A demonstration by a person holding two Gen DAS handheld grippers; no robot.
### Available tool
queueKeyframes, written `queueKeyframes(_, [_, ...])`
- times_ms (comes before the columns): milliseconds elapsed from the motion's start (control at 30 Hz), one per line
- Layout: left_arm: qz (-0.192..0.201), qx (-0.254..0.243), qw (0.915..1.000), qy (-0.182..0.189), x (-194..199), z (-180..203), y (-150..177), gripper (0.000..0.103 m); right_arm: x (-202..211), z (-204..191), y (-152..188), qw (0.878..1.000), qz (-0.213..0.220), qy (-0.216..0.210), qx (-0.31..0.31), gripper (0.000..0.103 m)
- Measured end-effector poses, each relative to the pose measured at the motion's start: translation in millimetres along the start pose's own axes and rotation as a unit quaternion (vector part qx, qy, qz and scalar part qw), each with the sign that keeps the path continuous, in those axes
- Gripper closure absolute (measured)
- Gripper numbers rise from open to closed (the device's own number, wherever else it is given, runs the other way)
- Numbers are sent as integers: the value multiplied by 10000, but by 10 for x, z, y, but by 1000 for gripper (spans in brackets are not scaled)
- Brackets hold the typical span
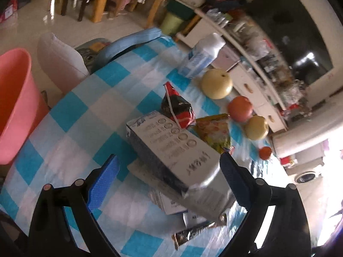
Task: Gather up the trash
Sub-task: 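Reach the left tool to the white paper package and close on it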
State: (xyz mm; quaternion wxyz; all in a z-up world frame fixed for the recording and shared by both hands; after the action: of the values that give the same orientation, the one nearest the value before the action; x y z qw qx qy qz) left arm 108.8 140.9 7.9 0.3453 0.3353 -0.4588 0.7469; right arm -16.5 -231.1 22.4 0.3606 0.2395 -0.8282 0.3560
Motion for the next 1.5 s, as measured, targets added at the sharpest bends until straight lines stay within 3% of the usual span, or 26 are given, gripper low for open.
queueKeyframes(167, [-201,-103,9991,-373,-183,6,-34,8,-80,107,-106,9999,-69,20,-138,5])
queueKeyframes(467, [-246,-795,9949,-579,-169,32,6,8,-333,-14,-331,9999,-58,94,39,5])
queueKeyframes(667, [-354,-1343,9884,-614,-144,22,117,8,-577,-219,-413,9975,-59,301,639,5])
queueKeyframes(1033, [-610,-1780,9801,-626,-20,-89,349,8,-768,-785,-10,9771,-572,-50,2050,5])
queueKeyframes(1367, [-665,-1400,9869,-448,-97,-35,353,8,-745,-590,-213,9891,-456,13,1399,5])
queueKeyframes(1500, [-884,-1656,9792,-770,-293,73,408,8,-755,-664,-222,9895,-398,-47,1391,5])
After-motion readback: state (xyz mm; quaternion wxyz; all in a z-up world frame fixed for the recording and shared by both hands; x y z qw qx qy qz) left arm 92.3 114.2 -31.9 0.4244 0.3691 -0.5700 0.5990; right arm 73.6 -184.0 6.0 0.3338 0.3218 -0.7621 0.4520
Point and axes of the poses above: each gripper's, at about its wrist camera, not at the fingertips, and x roughly against the way its jaws point, z to its right, y to its underside, the point moved 9 cm from there along -x, roughly the way its jaws point, and after that the axes turned 12 degrees about -x, right-handed, at the moved point
